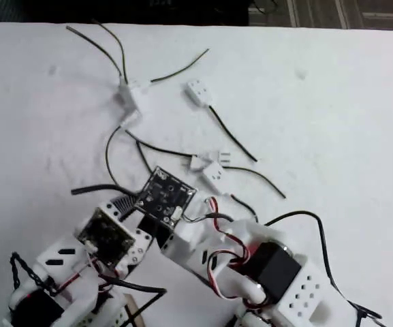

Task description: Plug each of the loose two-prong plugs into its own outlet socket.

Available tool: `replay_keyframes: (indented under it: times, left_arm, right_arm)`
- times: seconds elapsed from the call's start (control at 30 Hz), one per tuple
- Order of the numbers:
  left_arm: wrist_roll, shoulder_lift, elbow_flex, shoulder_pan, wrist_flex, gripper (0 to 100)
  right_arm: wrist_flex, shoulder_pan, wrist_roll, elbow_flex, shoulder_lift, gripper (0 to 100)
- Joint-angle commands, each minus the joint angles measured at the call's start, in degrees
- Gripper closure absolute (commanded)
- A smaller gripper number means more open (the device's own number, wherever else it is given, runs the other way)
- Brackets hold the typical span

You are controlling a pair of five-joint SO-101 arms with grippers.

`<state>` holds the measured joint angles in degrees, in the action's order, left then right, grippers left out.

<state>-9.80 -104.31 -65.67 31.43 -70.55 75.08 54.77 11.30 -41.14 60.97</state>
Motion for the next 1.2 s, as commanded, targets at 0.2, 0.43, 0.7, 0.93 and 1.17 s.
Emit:
replay_keyframes:
  times: [0.2, 0.43, 0.7, 0.93, 1.17]
  left_arm:
    - [-6.0, -0.2, -0.1, 6.5, -3.6, 98]
    - [-6.4, -0.2, -0.9, 6.7, -3.7, 98]
    - [-6.6, -0.2, -1.1, -4.9, -2.1, 98]
    - [-6.2, -0.2, -1.1, -17.9, 2.0, 98]
    - [-6.5, -0.1, 1.4, -21.9, 2.1, 98]
  right_arm:
    - [-0.9, 0.3, -0.1, -1.8, 0.1, 98.1]
    - [-1.1, 0.2, -0.4, -3.3, 0.1, 98.1]
    - [-0.8, -10.8, -0.1, -3.6, 0.7, 98.1]
    - [-1.1, -26.2, 0.0, -3.6, 0.7, 98.1]
    - [-4.9, -41.5, 0.0, -3.8, 0.1, 98.1]
